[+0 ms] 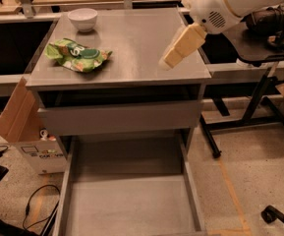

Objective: Place green rice chip bag into middle drawer

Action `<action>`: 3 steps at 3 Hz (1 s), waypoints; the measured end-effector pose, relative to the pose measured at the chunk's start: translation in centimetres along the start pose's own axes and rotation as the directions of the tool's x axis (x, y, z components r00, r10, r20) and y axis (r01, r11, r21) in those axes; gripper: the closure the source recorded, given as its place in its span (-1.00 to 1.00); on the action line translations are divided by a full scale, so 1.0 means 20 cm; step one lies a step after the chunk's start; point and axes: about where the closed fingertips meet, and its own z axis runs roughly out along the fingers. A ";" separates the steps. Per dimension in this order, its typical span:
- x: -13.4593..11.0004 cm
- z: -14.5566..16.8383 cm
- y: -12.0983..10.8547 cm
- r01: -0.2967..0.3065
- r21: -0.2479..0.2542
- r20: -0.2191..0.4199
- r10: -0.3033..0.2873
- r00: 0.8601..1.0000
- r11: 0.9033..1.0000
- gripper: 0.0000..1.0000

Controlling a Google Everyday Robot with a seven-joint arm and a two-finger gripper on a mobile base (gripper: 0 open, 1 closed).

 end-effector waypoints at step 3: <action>-0.47 0.85 -0.16 -0.092 -0.078 0.171 0.104 0.980 0.993 -1.00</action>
Offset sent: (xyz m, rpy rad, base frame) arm 0.1403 0.1868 -0.0385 0.2541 0.0456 0.0527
